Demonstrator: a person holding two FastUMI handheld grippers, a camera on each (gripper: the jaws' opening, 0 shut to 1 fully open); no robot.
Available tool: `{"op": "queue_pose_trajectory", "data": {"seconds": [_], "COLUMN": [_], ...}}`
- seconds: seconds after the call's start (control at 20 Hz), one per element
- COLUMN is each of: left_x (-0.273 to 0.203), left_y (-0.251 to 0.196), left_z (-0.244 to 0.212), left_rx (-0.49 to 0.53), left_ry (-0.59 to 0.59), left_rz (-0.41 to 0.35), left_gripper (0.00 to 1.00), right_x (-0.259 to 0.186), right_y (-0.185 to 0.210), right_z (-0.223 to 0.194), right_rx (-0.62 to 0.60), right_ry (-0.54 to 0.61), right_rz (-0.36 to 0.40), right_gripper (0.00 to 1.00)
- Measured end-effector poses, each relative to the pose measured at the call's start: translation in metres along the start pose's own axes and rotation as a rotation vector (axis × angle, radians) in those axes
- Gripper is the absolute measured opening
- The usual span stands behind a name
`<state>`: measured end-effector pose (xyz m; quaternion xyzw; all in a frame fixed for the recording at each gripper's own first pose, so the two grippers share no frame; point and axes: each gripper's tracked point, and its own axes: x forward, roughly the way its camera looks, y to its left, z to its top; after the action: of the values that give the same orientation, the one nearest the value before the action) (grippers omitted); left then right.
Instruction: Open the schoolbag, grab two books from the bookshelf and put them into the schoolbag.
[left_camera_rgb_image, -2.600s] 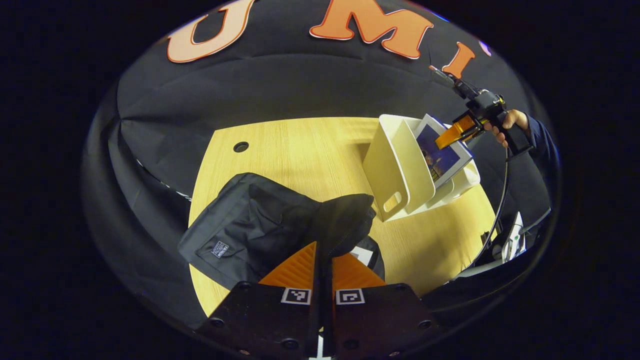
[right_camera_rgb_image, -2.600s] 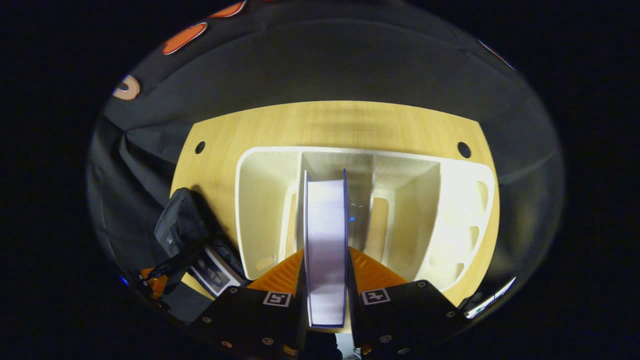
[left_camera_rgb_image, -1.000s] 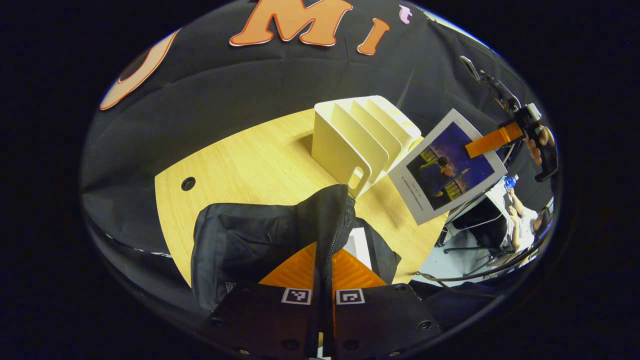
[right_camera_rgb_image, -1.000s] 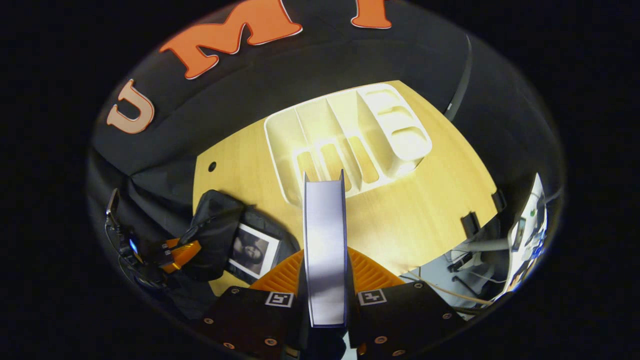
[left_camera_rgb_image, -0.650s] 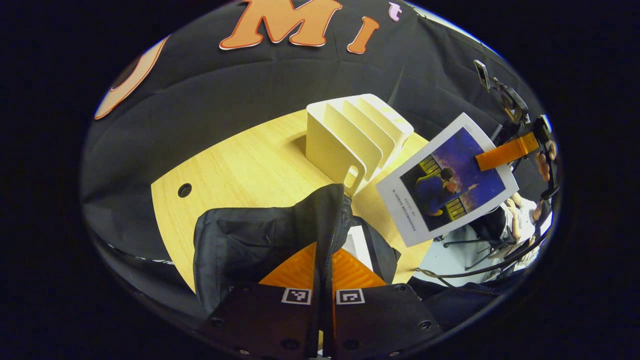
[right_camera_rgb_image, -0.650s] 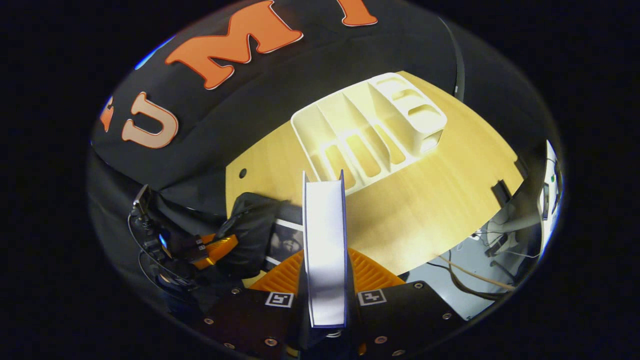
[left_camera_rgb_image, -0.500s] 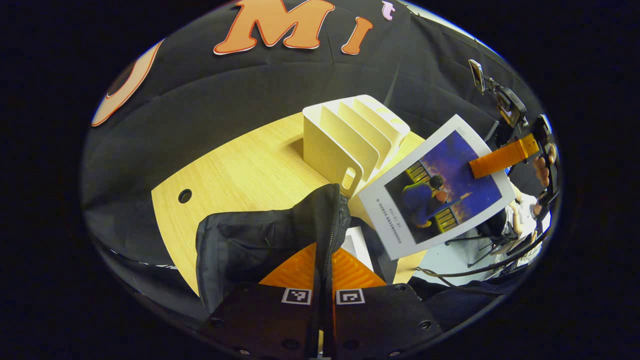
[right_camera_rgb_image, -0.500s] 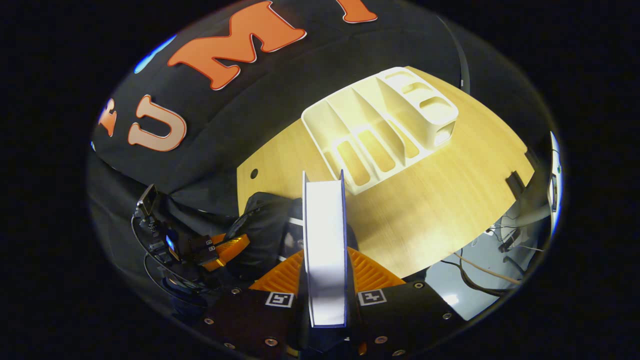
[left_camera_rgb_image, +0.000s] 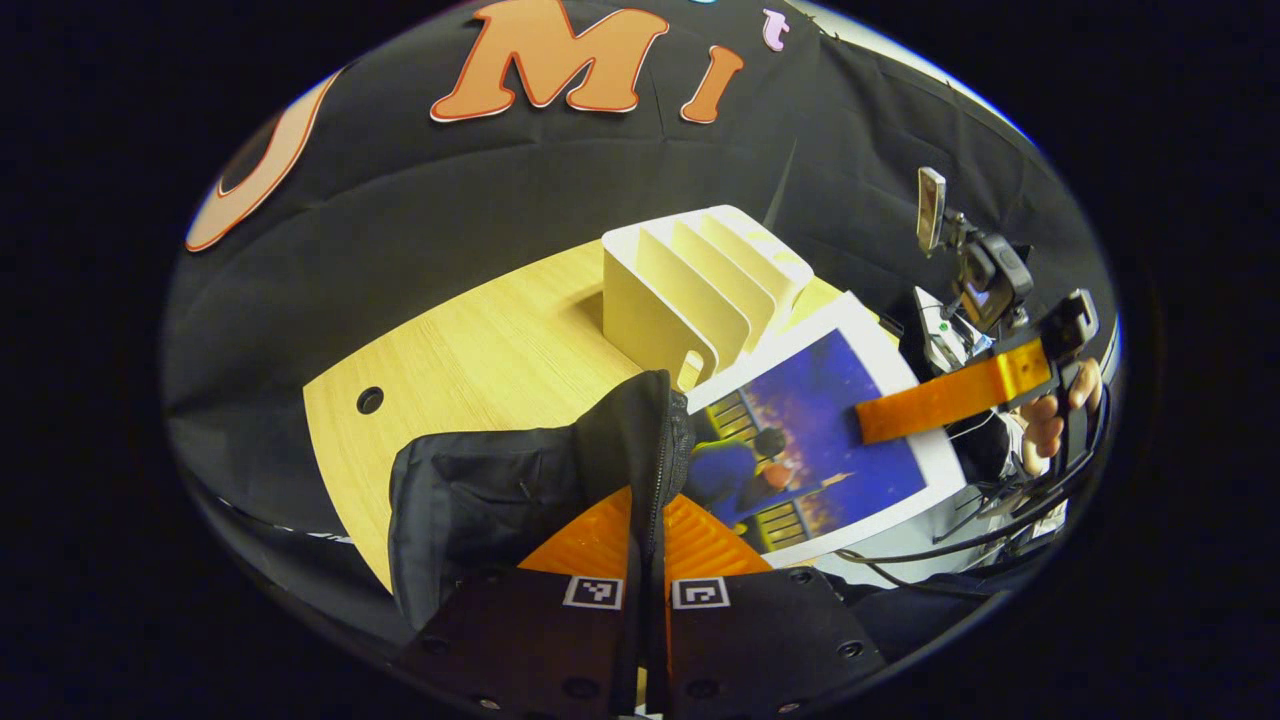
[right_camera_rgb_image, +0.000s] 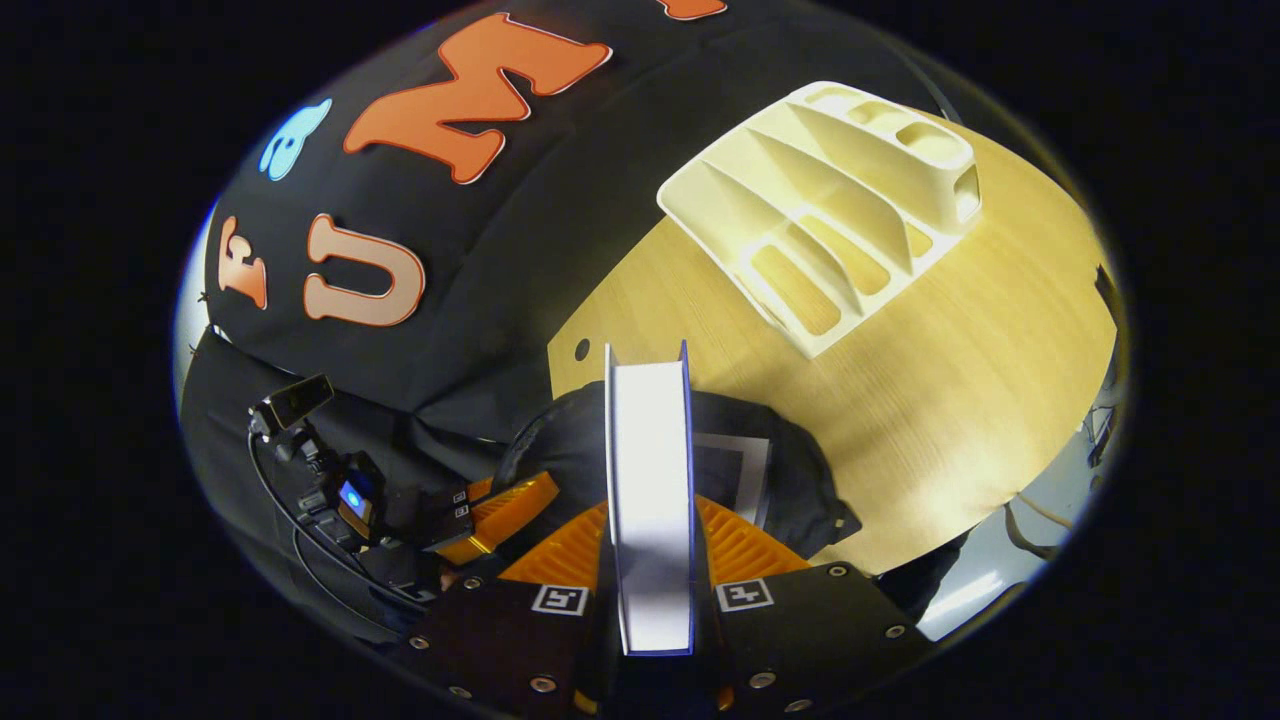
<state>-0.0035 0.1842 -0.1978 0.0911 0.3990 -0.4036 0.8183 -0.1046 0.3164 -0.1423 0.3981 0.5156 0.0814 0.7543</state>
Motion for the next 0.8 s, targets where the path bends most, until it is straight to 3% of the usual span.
{"op": "queue_pose_trajectory", "data": {"seconds": [0.6,0.8], "left_x": [-0.003,-0.001], "left_y": [-0.03,-0.041], "left_z": [0.014,0.017], "left_rx": [0.062,0.092], "left_ry": [-0.016,-0.015], "left_rz": [0.016,0.016], "left_gripper": [0.04,0.04], "right_x": [0.076,0.095], "right_y": [0.013,0.018], "right_z": [-0.022,-0.027], "right_rx": [0.14,0.115], "right_ry": [-0.029,-0.017], "right_rz": [0.104,0.109], "right_gripper": [0.3,0.31]}}
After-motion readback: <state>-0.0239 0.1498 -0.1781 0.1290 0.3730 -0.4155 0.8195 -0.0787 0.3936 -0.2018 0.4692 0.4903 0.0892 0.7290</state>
